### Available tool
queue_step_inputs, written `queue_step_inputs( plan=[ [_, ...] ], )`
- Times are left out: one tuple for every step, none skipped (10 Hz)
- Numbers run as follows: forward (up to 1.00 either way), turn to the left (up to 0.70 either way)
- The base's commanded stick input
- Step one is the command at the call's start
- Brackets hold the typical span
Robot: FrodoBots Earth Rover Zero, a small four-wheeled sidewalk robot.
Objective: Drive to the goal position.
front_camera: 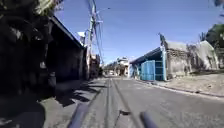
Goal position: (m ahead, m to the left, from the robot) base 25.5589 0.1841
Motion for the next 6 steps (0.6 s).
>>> queue_step_inputs(
  plan=[
    [0.85,0.00],
    [0.85,0.00],
    [0.85,0.00],
    [0.85,0.00],
    [0.85,0.00],
    [0.85,0.00]
  ],
)
